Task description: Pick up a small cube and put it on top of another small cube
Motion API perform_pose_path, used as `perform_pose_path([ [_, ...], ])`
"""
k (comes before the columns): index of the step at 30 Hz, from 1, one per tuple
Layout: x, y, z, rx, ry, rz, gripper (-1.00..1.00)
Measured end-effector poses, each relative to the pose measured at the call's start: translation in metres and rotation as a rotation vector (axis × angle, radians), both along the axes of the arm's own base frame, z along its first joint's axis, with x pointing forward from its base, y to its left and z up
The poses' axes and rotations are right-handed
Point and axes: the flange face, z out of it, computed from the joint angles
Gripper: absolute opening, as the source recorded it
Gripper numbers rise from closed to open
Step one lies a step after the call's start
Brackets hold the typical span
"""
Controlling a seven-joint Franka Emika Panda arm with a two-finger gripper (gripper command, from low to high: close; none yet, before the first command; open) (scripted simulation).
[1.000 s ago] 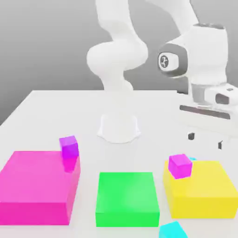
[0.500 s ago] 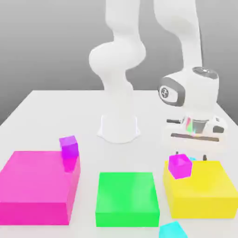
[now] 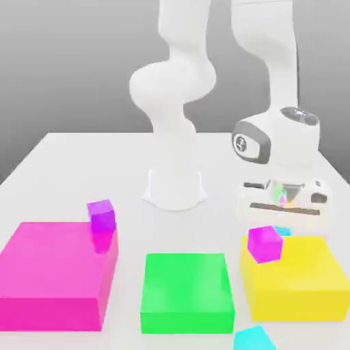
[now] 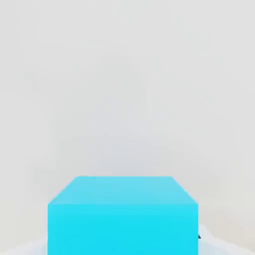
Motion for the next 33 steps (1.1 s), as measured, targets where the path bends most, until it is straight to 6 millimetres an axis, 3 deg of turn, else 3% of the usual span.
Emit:
perform_pose_path([
  [3, -0.003, 0.003, 0.019, 0.003, -0.016, -0.002, -1.0],
  [5, -0.016, 0.019, 0.026, 0.012, -0.046, 0.036, -1.0],
  [9, 0.0, 0.01, 0.049, 0.016, -0.114, -0.073, -1.0],
  [13, 0.023, -0.014, 0.075, 0.007, -0.192, -0.227, -1.0],
  [18, 0.072, -0.111, 0.112, -0.044, -0.231, -0.586, -1.0],
  [22, 0.083, -0.2, 0.133, -0.07, -0.197, -0.864, -1.0],
  [25, 0.075, -0.263, 0.144, -0.07, -0.151, -1.064, -1.0],
  [29, 0.045, -0.339, 0.153, -0.043, -0.069, -1.318, -1.0],
  [31, 0.024, -0.371, 0.156, -0.019, -0.024, -1.439, -1.0],
  [33, 0.014, -0.386, 0.147, -0.007, -0.006, -1.502, -1.0],
])
